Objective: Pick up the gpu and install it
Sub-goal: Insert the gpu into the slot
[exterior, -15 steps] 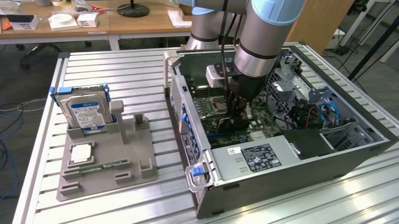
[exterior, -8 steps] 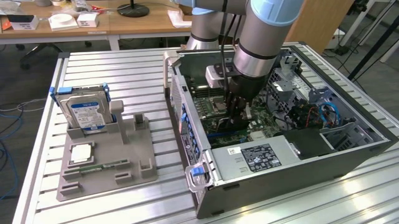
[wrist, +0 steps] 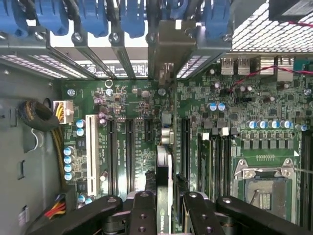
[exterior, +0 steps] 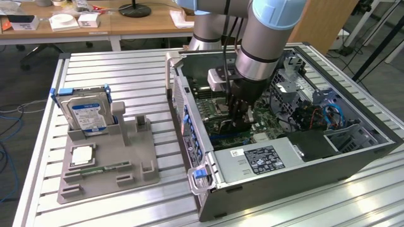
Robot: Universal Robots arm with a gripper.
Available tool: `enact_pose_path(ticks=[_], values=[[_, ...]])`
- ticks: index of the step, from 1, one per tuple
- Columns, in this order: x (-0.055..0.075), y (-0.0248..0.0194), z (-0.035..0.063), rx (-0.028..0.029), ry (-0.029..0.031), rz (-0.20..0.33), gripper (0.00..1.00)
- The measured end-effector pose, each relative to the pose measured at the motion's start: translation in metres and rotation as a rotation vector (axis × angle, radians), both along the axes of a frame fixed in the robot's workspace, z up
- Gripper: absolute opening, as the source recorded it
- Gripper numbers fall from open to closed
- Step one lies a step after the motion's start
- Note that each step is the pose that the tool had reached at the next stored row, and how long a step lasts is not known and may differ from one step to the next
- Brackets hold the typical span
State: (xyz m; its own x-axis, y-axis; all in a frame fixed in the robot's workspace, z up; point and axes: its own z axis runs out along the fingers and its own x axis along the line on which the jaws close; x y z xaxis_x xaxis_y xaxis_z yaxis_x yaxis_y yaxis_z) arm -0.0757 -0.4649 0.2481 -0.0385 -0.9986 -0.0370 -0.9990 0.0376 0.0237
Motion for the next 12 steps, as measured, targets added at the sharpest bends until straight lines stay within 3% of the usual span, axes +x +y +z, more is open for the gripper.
enact_pose_path(ticks=[4,6,8,12], values=[[0.0,0.0,-0.0013,0.0003,-0.0001,0.0,0.26],[0.0001,0.0004,0.0013,0.0035,-0.0013,0.0,0.26],[0.0001,0.0001,0.0065,0.0003,0.0001,0.0,0.26],[0.0001,0.0001,0.0063,0.0007,0.0001,0.0,0.26]])
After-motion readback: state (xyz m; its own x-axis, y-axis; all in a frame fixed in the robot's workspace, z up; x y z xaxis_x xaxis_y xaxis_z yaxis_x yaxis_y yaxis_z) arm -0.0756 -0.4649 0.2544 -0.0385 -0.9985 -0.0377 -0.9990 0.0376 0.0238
